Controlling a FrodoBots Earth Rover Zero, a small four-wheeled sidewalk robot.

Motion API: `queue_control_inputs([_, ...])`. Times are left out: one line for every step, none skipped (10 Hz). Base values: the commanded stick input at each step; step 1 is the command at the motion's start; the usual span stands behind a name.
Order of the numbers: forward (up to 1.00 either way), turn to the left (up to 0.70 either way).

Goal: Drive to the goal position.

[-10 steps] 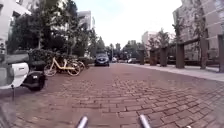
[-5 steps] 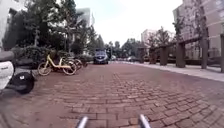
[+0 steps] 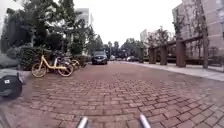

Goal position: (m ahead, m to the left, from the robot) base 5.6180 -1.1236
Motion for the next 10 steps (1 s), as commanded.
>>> queue_control_inputs([0.7, 0.0])
queue_control_inputs([0.7, 0.0])
queue_control_inputs([0.7, 0.0])
queue_control_inputs([0.7, 0.0])
queue_control_inputs([0.7, 0.0])
queue_control_inputs([0.7, 0.0])
queue_control_inputs([0.7, 0.0])
queue_control_inputs([0.7, 0.0])
queue_control_inputs([0.7, 0.08])
queue_control_inputs([0.7, 0.14])
